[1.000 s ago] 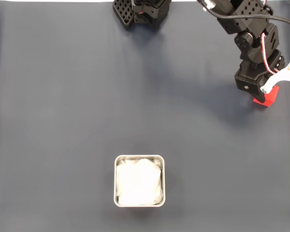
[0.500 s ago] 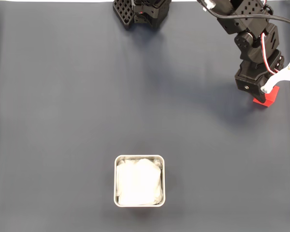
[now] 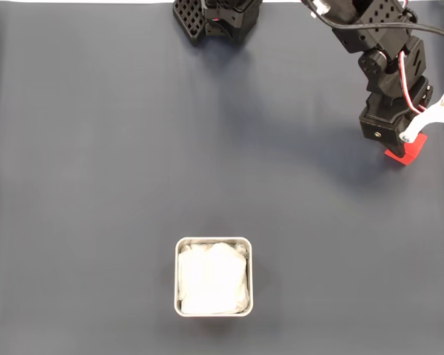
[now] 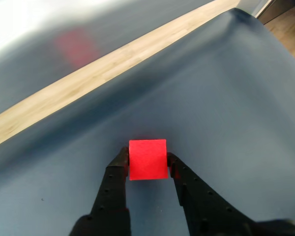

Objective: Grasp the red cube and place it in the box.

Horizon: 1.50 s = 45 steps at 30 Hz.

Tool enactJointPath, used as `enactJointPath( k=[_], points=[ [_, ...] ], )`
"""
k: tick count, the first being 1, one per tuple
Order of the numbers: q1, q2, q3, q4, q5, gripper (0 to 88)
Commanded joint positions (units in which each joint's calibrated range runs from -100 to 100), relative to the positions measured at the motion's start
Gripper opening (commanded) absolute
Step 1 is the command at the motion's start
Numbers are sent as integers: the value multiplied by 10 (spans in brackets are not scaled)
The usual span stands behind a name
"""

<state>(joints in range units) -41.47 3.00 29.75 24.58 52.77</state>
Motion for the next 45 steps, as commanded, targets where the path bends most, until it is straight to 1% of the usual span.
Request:
enactJointPath(
  k=[1, 7, 22, 33, 45],
  points=[
    [7, -6, -3, -6, 5, 110],
    [7, -7, -3, -5, 8, 58],
    [7, -17, -3, -3, 4, 50],
    [21, -96, -12, 35, -8, 45],
    [51, -202, -53, 130, -24, 42]
  ],
)
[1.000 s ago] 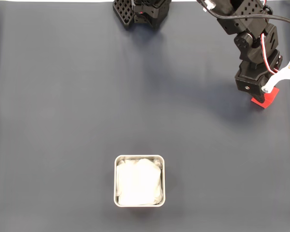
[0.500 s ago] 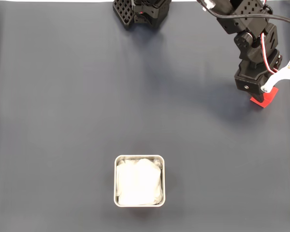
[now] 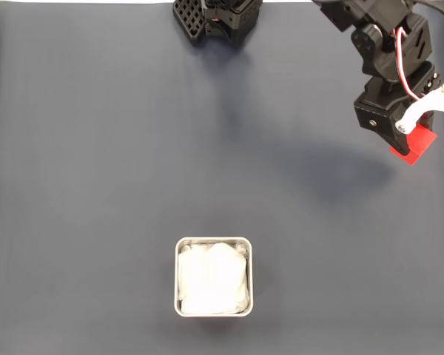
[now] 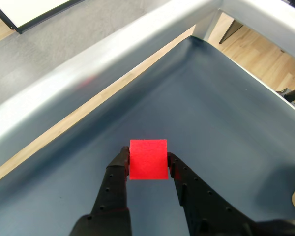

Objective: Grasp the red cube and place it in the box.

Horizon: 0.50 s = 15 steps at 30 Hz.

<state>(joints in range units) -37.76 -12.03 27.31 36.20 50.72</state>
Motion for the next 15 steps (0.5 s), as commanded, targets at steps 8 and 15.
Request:
enactJointPath(
  k=[8, 15],
  points=[
    [57, -101, -46, 45, -3, 42],
    [109, -115, -82, 68, -3, 41]
  ],
)
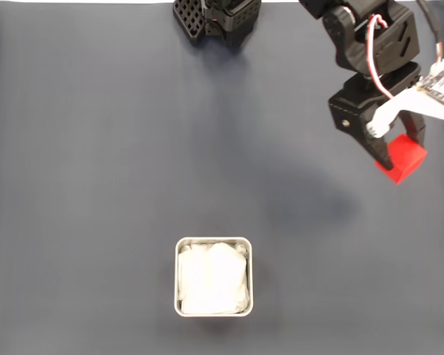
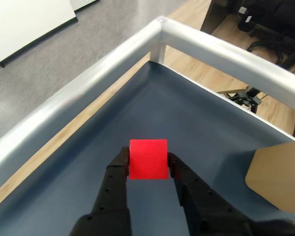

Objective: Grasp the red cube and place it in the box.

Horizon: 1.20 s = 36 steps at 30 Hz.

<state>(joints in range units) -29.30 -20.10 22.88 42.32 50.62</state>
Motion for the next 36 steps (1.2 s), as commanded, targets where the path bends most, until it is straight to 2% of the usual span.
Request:
enactJointPath(
  k=[1, 20, 36],
  points=[
    [32, -35, -44, 8, -3, 41],
    [172, -22, -99, 16, -4, 39],
    [252, 32, -153, 13, -14, 37]
  ],
)
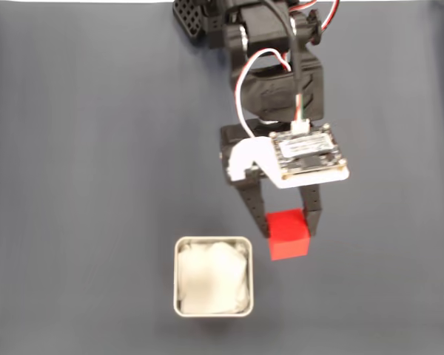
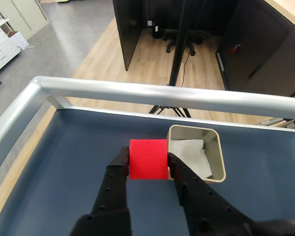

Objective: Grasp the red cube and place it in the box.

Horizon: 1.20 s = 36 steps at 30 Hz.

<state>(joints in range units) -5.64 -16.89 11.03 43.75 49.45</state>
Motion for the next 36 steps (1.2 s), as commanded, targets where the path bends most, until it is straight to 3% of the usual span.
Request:
enactJointPath(
  k=[1, 36],
  points=[
    [19, 4, -38, -1, -2, 37],
    [95, 135, -116, -41, 3, 35]
  ],
)
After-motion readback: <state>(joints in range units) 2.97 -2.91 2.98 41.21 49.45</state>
